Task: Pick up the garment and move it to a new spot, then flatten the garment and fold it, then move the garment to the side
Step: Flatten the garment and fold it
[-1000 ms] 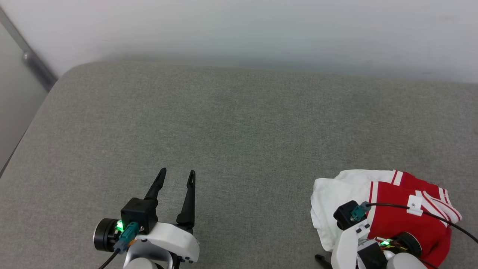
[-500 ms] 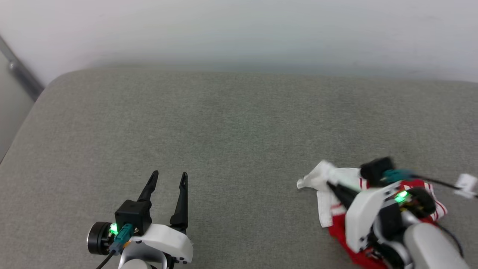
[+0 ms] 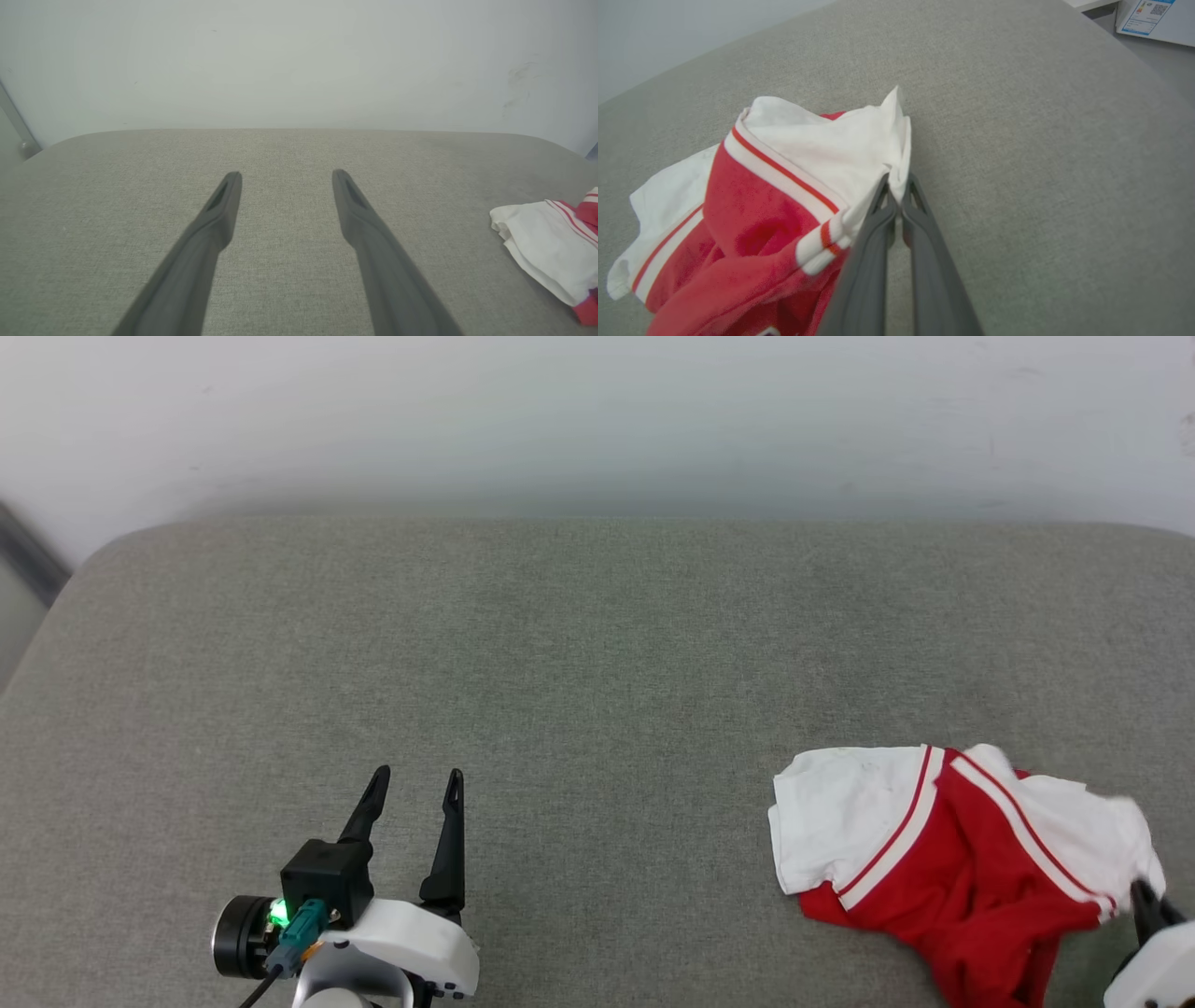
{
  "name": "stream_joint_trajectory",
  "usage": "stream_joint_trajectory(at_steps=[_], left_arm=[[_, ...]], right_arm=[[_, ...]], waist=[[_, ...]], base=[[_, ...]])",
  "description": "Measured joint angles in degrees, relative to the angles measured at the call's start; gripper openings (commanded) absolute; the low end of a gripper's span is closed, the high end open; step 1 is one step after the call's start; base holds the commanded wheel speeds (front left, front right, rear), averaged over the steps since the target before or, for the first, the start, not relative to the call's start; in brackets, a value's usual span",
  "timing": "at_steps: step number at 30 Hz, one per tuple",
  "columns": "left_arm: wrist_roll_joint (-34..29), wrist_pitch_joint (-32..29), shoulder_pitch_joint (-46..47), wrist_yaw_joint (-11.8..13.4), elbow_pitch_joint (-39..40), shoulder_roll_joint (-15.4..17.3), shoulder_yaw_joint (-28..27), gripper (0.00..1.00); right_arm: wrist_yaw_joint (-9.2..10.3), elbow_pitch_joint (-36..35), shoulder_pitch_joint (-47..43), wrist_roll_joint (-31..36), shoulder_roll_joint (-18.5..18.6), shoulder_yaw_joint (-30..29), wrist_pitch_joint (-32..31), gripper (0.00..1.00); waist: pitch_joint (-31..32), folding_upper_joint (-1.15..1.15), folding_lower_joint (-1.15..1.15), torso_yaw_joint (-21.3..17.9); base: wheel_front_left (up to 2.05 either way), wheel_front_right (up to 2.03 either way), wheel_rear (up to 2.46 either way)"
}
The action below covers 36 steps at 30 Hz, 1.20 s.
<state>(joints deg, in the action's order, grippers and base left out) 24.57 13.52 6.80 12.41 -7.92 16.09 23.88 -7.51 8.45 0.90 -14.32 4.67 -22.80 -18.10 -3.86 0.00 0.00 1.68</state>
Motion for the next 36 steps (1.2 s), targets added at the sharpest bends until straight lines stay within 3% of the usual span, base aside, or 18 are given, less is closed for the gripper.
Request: stream_joint_trajectory(at_steps=[1, 2, 3, 11, 14, 17, 21, 25, 28, 35, 36], left_arm=[[0.1, 0.0, 0.0, 0.0, 0.0, 0.1, 0.0, 1.00], [0.2, -0.1, 0.0, 0.0, 0.0, 0.1, 0.0, 1.00], [0.2, -0.1, 0.0, 0.0, 0.1, 0.2, 0.0, 1.00], [0.5, -0.3, -0.1, 0.2, 0.0, 0.9, 0.0, 1.00], [0.6, -0.5, -0.3, 0.3, 0.0, 1.0, 0.0, 1.00], [0.6, -0.7, -0.5, 0.4, 0.2, 1.1, 0.1, 1.00], [0.6, -0.8, -0.5, 0.7, 0.4, 1.2, 0.5, 1.00], [0.5, -1.2, -0.5, 0.7, 0.8, 1.2, 0.9, 1.00], [0.5, -1.2, -0.3, 0.6, 0.9, 1.2, 1.2, 1.00], [0.7, -0.9, 0.8, 0.1, 0.1, 0.7, 1.7, 1.00], [0.7, -0.9, 0.9, 0.1, 0.0, 0.6, 1.8, 1.00]], right_arm=[[0.01, 1.7, -0.3, 0.0, -0.4, -0.9, 0.4, 0.34], [0.01, 3.3, -0.6, 0.3, -0.6, -1.5, 1.1, 0.82], [0.00, 4.7, -0.9, 0.6, -0.8, -1.9, 2.3, 1.00], [0.00, 6.7, 1.4, 3.2, -1.3, -0.9, 14.9, 1.00], [0.01, 5.3, 1.5, 4.1, -1.3, 0.4, 14.8, 1.00], [0.01, 2.9, 2.2, 4.3, -1.3, 3.9, 11.3, 1.00], [0.00, 0.8, 3.1, 2.8, -1.0, 12.8, 1.8, 1.00], [0.00, 1.0, 4.3, 0.2, 1.6, 21.7, -9.3, 1.00], [0.00, 3.8, 5.4, -1.0, 3.8, 25.0, -15.7, 1.00], [0.00, 14.0, 10.4, -3.2, 6.0, 28.7, -17.6, 1.00], [0.00, 15.3, 11.1, -3.8, 6.0, 29.0, -17.4, 0.84]], waist=[[0.0, 0.00, 0.00, -0.1], [-0.1, 0.00, 0.00, -0.1], [-0.1, 0.00, 0.00, -0.1], [0.3, 0.00, 0.00, -0.5], [0.9, 0.00, 0.00, -0.6], [1.4, 0.00, 0.00, -0.6], [1.6, 0.00, 0.00, -0.4], [1.3, 0.00, 0.00, 0.1], [0.7, 0.00, 0.00, 0.7], [-1.3, 0.00, 0.00, 2.2], [-1.5, 0.00, 0.00, 2.4]], base=[[0.00, 0.00, 0.00], [0.00, 0.00, 0.00], [0.00, 0.00, 0.00], [0.00, 0.00, 0.00], [0.00, 0.00, 0.00], [0.00, 0.00, 0.00], [0.00, 0.00, 0.00], [0.00, 0.00, 0.00], [0.00, 0.00, 0.00], [0.00, 0.00, 0.00], [0.00, 0.00, 0.00]])
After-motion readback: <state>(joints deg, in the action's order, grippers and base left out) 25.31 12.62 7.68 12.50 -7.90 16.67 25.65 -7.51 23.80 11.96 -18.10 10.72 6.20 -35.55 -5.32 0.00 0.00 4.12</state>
